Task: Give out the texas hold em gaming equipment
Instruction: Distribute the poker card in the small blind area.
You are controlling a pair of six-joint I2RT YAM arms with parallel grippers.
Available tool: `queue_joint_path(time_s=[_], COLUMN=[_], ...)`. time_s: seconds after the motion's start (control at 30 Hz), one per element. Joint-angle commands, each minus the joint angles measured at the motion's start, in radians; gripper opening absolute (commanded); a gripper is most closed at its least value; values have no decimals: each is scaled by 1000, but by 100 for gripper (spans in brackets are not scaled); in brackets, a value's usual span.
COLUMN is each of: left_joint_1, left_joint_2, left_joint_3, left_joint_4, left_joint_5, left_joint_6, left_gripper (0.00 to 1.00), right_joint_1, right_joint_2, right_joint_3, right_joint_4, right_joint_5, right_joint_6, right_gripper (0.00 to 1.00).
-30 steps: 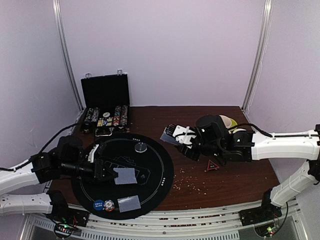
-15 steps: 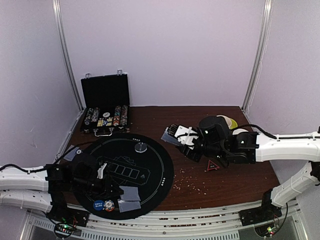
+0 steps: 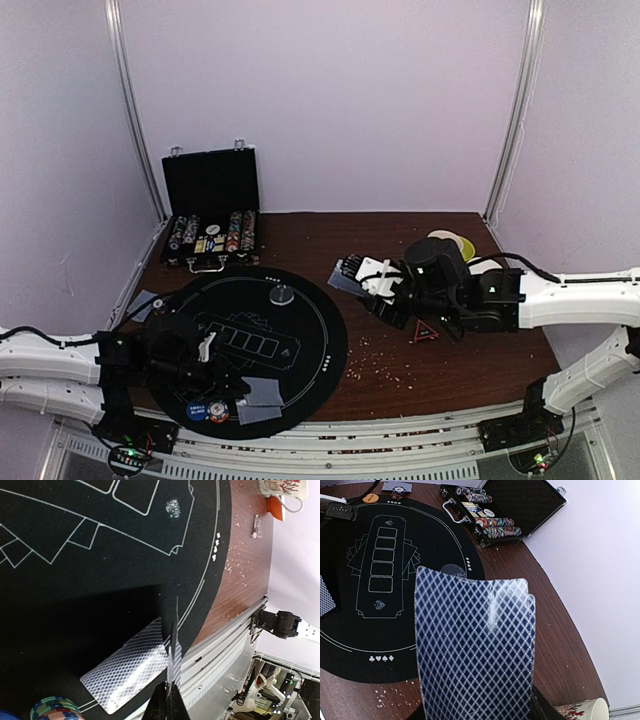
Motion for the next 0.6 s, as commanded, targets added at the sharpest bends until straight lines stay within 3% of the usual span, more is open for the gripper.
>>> queue_joint_path(time_s=[0.0,0.33,0.57], left_joint_1=[-14,-35,-37], left_joint_2=[-28,24,20], left_joint_3=[-4,26,19], left_joint_4=[0,-36,-36], left_joint_5=[-19,-10,2], left_joint_6=[-36,-34,-43], left_gripper=[0,2,22], right_joint_1=[7,9,10], right_joint_2=[-27,-31,-41], right_joint_3=[-9,-2,-4], right_joint_4=[13,11,11], right_joint_5=[19,19,24], right_joint_6=[-3,-15,-20], right_gripper=[47,47,47])
